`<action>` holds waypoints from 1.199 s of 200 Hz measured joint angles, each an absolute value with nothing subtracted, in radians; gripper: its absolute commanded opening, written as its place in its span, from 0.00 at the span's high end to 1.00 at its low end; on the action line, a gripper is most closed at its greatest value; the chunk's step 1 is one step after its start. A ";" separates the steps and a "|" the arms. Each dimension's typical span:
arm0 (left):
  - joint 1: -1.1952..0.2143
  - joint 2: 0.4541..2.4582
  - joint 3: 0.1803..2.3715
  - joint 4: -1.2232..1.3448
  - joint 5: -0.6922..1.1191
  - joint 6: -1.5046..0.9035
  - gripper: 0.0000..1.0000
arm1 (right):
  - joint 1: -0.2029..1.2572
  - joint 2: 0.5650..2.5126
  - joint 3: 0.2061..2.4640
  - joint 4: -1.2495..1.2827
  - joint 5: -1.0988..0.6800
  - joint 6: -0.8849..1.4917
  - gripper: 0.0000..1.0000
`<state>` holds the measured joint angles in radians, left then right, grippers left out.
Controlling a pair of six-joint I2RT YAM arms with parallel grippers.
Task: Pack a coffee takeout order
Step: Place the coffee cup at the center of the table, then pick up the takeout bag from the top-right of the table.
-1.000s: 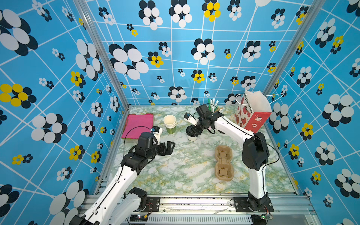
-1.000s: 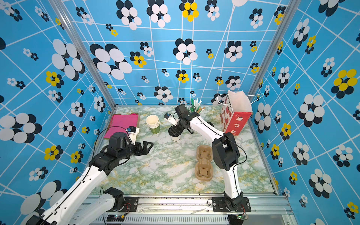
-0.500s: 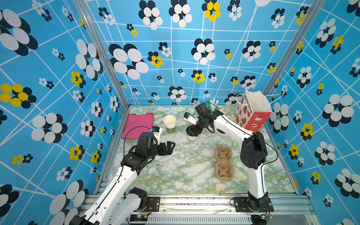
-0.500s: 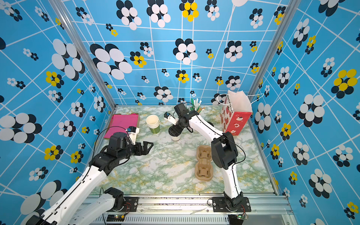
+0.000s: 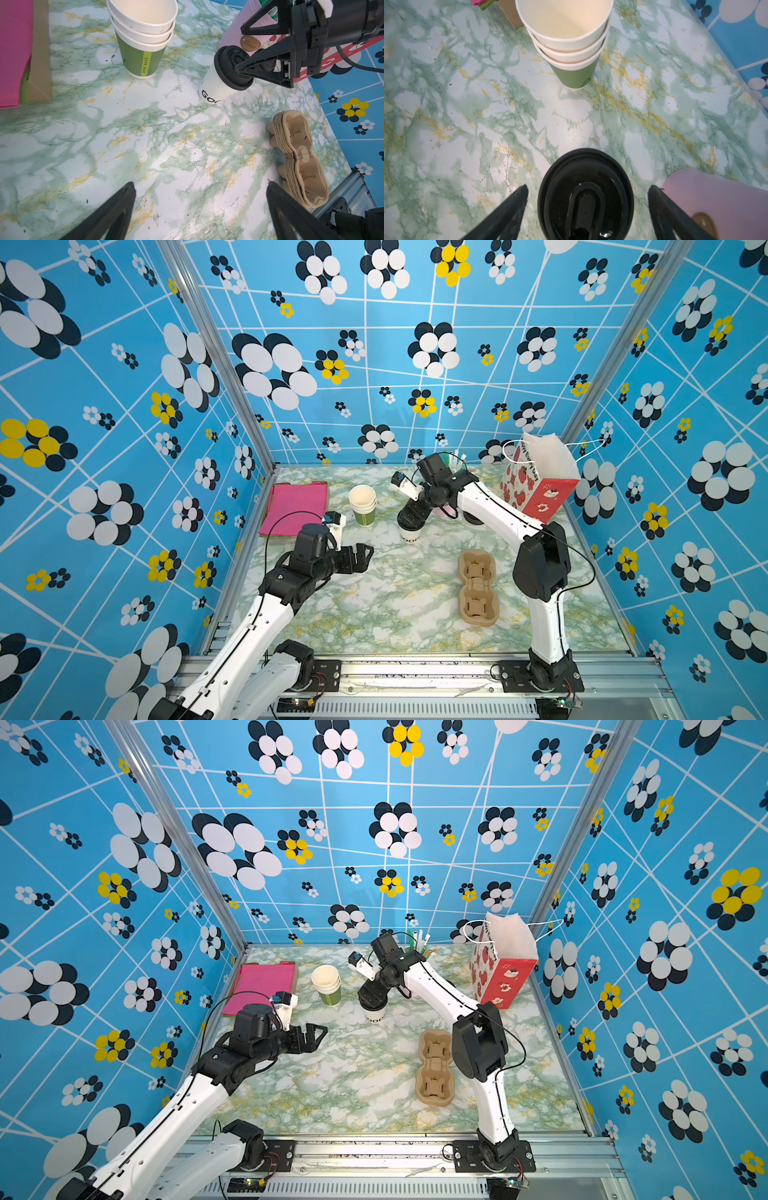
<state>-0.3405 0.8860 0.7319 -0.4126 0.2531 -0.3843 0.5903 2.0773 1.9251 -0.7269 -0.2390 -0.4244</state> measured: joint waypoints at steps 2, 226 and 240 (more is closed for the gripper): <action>-0.340 0.886 0.732 -0.413 0.253 -0.384 0.01 | 0.590 2.077 1.925 -0.727 -0.240 -0.425 0.03; -0.339 0.881 0.719 -0.366 0.265 -0.385 0.01 | 0.032 2.164 2.705 -1.145 0.343 -0.097 0.28; -0.339 0.880 0.716 -0.363 0.265 -0.385 0.01 | 0.019 2.194 2.705 -1.177 0.344 -0.096 0.35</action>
